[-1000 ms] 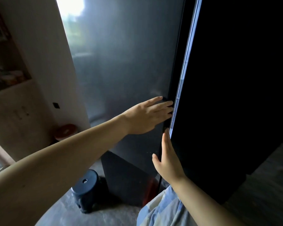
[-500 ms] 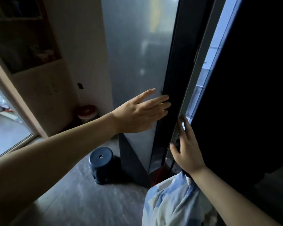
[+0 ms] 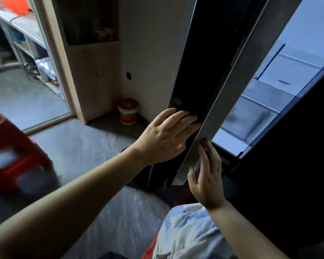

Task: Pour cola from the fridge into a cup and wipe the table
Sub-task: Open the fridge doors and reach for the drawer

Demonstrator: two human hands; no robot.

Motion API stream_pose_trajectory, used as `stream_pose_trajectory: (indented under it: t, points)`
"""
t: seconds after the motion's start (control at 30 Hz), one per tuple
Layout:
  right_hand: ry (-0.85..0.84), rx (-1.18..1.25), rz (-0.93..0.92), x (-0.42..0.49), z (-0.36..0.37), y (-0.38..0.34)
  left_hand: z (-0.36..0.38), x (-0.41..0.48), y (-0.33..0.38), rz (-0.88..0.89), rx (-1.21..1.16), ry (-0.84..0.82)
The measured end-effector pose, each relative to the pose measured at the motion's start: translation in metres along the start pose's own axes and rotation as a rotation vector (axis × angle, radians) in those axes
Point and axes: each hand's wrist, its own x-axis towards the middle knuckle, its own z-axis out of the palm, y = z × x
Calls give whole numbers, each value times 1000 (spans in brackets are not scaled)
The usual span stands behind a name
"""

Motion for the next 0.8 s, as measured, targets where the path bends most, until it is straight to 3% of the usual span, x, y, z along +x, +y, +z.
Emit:
stream_pose_trajectory:
  t: [0.5, 0.7, 0.8]
  points:
    - [-190, 267, -39, 27, 59, -55, -32, -72, -65, -318, 112, -55]
    - [-573, 108, 46, 23, 101, -37, -37, -107, -69, -344, 17, -6]
    - [-727, 88, -12, 28, 120, -33, -31, -127, -55, -309, -89, -171]
